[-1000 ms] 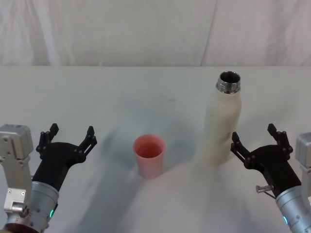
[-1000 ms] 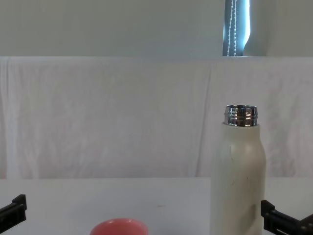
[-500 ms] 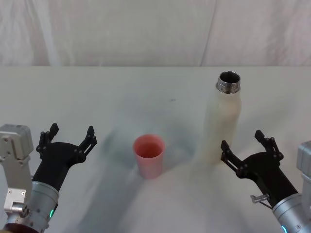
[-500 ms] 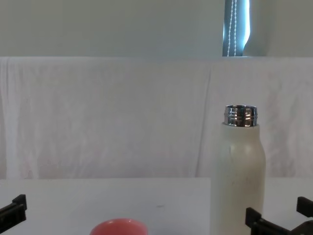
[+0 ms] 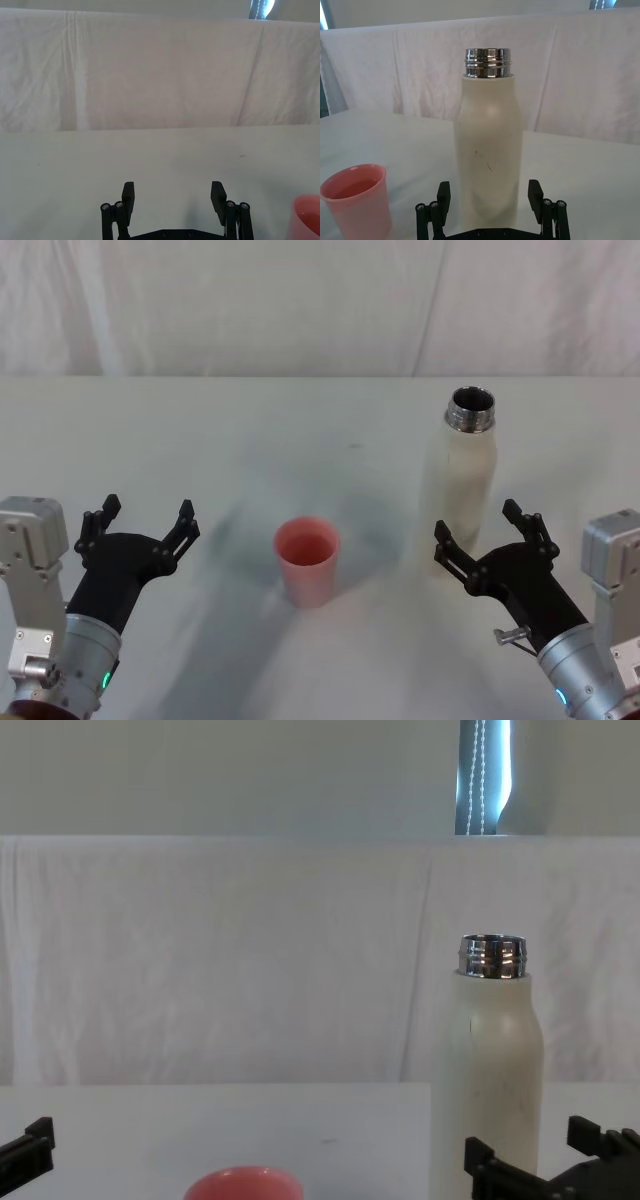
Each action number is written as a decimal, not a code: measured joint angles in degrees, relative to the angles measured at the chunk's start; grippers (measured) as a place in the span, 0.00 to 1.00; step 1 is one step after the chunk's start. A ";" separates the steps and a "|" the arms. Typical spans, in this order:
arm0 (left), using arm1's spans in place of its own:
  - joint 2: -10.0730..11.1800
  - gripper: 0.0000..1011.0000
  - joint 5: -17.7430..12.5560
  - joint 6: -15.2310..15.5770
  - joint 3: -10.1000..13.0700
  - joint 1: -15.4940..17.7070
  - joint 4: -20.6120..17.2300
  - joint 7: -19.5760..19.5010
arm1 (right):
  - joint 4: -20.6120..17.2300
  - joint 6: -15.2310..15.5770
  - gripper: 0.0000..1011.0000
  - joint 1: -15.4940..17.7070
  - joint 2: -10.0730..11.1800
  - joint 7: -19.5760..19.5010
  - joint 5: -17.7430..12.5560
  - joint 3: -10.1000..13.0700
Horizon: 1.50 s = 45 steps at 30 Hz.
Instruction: Grasp the thermos with one hand and pour water into the cup lid.
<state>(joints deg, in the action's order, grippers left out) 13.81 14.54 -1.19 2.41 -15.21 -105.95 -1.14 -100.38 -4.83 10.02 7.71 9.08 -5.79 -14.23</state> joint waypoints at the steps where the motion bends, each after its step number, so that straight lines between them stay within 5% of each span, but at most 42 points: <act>1: 0.00 0.99 0.00 0.00 0.00 0.00 0.00 0.00 | 0.31 -0.03 0.99 -0.31 -0.19 0.06 0.11 -0.10; 45: 0.00 0.99 0.00 0.00 0.00 0.00 0.00 0.00 | 6.88 -0.05 0.99 -7.62 -2.79 0.67 0.17 -0.98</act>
<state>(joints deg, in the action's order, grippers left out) 13.81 14.54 -1.19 2.41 -15.21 -105.95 -1.14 -93.50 -4.89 2.40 4.91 9.75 -5.62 -15.21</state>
